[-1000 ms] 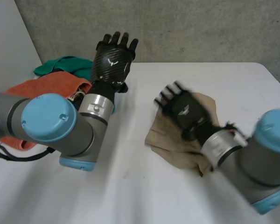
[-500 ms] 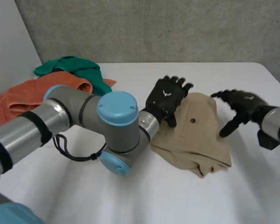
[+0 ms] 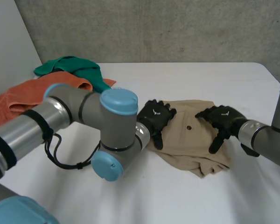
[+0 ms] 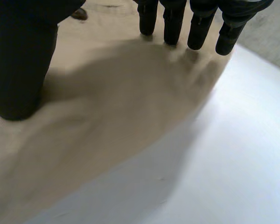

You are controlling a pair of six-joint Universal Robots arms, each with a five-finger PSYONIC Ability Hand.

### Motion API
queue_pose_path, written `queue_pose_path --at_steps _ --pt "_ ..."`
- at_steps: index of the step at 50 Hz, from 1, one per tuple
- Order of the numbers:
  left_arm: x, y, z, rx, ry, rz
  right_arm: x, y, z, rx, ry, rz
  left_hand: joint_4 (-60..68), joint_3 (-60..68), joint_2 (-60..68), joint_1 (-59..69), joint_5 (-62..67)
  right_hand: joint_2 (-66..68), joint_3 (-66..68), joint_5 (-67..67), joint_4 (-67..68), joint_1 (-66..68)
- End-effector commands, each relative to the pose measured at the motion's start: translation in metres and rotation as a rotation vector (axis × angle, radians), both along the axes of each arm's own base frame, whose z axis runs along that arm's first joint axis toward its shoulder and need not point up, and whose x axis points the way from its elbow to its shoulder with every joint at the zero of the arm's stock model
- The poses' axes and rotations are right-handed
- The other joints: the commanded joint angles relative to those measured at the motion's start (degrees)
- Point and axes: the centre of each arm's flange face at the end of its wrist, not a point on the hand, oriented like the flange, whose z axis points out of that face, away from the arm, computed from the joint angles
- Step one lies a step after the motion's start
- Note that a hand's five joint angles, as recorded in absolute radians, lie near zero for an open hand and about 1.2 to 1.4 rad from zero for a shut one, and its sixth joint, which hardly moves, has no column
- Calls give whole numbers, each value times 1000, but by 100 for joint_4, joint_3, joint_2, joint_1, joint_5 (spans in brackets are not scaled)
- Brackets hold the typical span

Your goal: Fold the laundry.

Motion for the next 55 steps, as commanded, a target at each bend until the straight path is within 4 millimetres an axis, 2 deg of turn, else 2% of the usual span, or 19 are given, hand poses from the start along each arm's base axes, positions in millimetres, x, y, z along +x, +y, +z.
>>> queue_pose_path --at_steps 1,4,6,9,11,12,14,19,22,27,40,43,46,47,48,49,50,54,55 --pt "9 9 61 -68 93 -6 -8 7 47 -142 -85 -61 -98 -155 -120 -31 -208 -198 -240 -251 -229 -214" --pt "15 13 89 -109 157 -1 -20 13 68 -175 -187 -163 -132 -188 -154 -64 -241 -198 -240 -251 -229 -214" --pt "18 18 98 -118 186 -7 -30 13 70 -166 -235 -236 -165 -222 -188 -98 -275 -198 -240 -251 -229 -214" --pt "24 31 114 -113 240 -64 -54 12 62 -102 -307 -375 -165 -222 -188 -98 -275 -198 -240 -251 -229 -214" --pt "29 45 131 -97 284 -148 -62 14 55 -63 -333 -416 -149 -205 -171 -81 -258 -198 -240 -251 -229 -214" --pt "31 49 134 -86 295 -177 -68 17 46 -20 -350 -440 -165 -222 -188 -98 -275 -198 -240 -251 -229 -214" --pt "40 55 139 -43 318 -245 -68 23 38 18 -355 -434 -149 -205 -171 -81 -258 -198 -240 -251 -229 -214" --pt "57 65 142 63 356 -354 -59 45 15 129 -369 -357 -132 -189 -154 -65 -241 -198 -240 -251 -229 -214" --pt "64 69 143 114 378 -386 -56 50 8 166 -378 -334 -82 -138 -104 -14 -191 -198 -240 -251 -229 -214" --pt "71 68 136 154 375 -372 -50 51 -16 224 -376 -314 -48 -104 -70 20 -157 -198 -240 -251 -229 -214" --pt "76 69 129 174 365 -360 -27 53 -30 219 -366 -230 -48 -104 -70 20 -157 -198 -240 -251 -229 -214" --pt "77 68 129 175 365 -357 -18 54 -31 217 -364 -200 -48 -104 -70 20 -157 817 774 764 785 800" --pt "77 67 129 173 367 -357 -15 50 -31 202 -368 -187 -48 -104 -70 20 -157 2849 2807 2796 2818 2833" --pt "77 67 129 173 367 -356 -14 49 -32 199 -368 -185 -48 -104 -70 20 -157 3755 3712 3701 3723 3738" --pt "77 67 128 174 366 -355 -13 45 -33 192 -369 -185 -48 -104 -70 20 -157 5745 5703 5692 5714 5729" --pt "77 67 128 174 366 -355 -13 45 -33 191 -369 -185 -48 -104 -70 20 -157 5765 5723 5712 5734 5749" --pt "77 66 129 170 370 -355 -13 37 -31 172 -378 -193 -48 -104 -70 20 -157 6792 6750 6739 6760 6776" --pt "77 65 130 167 372 -355 -16 16 -17 90 -381 -226 -48 -104 -70 20 -157 6802 6760 6749 6771 6786" --pt "76 65 130 164 374 -356 -17 4 -9 44 -384 -243 -48 -104 -70 20 -157 6802 6760 6749 6771 6786"
